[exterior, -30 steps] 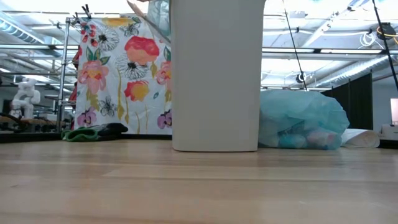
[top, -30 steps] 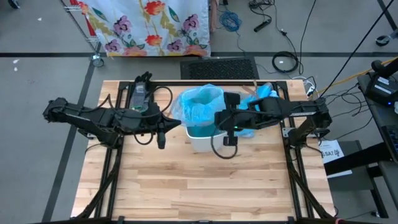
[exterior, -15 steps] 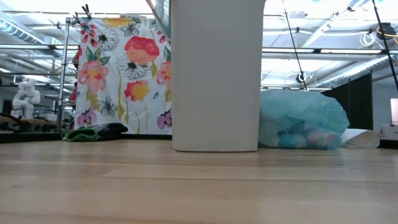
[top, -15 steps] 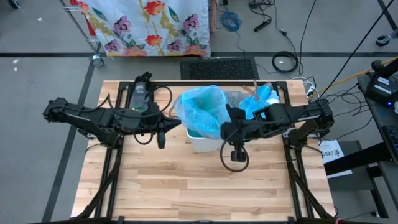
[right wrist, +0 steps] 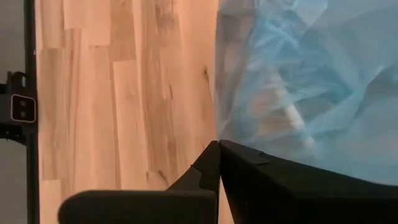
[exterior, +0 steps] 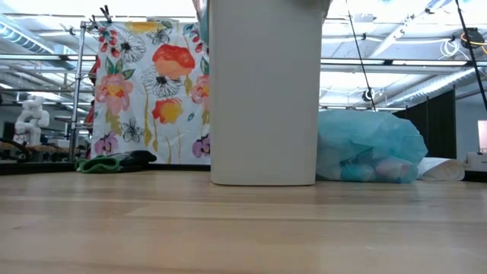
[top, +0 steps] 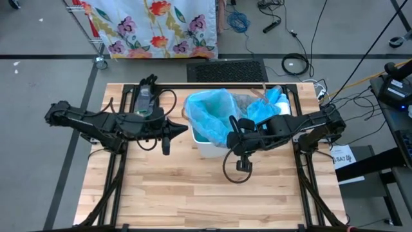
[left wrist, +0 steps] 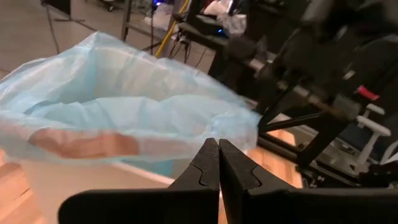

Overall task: Place trash/remove bag and relplace
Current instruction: Insert the new blue trash bag into the trash bin

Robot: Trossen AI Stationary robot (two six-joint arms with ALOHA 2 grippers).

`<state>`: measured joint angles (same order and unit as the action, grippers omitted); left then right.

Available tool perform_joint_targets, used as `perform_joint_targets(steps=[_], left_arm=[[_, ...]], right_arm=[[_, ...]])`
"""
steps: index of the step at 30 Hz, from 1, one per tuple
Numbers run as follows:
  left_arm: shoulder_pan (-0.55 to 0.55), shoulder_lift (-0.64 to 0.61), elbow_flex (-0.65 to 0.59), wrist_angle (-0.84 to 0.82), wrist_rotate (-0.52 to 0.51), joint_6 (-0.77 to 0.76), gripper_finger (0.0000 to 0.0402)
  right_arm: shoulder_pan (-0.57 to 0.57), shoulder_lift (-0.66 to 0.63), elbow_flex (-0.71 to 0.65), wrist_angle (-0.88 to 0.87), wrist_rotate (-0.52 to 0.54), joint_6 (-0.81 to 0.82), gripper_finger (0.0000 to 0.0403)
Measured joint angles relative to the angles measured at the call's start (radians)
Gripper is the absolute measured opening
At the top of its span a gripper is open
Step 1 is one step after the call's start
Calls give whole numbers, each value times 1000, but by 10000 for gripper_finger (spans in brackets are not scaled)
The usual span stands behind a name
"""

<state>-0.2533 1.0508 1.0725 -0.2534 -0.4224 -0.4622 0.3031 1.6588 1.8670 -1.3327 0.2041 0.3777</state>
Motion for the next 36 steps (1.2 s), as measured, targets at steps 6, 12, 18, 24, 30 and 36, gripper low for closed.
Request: perform_joint_targets(steps=[6, 12, 18, 24, 30, 36], left_arm=[[-11, 21, 0, 76, 14, 52, 0], [-11, 63, 0, 97, 31, 53, 0], [-11, 75, 0, 97, 34, 52, 0], [-11, 76, 0, 96, 51, 51, 0], [-11, 76, 0, 94, 56, 49, 0], [-11, 76, 0, 79, 56, 73, 0]], right_arm=[[0, 1, -35, 115, -1, -29, 0], [0, 1, -78, 223, -1, -67, 0], [0, 1, -157, 232, -1, -48, 0], [0, 0, -174, 254, 2, -15, 0], [0, -1, -101, 260, 0, 4, 1], [13, -2, -17, 259, -1, 3, 25]])
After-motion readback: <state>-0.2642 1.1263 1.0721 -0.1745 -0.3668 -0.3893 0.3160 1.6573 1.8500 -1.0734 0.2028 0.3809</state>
